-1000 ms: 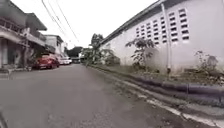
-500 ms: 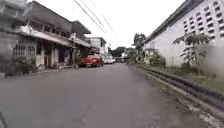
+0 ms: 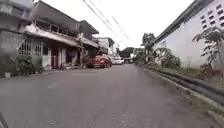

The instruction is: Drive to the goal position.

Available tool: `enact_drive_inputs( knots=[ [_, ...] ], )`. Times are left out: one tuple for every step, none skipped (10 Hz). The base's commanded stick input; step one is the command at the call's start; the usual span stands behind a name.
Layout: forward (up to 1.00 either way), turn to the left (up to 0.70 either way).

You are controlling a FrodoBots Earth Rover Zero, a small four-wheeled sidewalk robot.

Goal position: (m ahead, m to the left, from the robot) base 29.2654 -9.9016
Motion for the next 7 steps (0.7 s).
enact_drive_inputs(
  knots=[
    [0.85, 0.10],
    [0.85, 0.10],
    [0.85, 0.10],
    [0.85, -0.12],
    [0.85, -0.24],
    [0.85, -0.02],
    [0.85, 0.08]
  ],
)
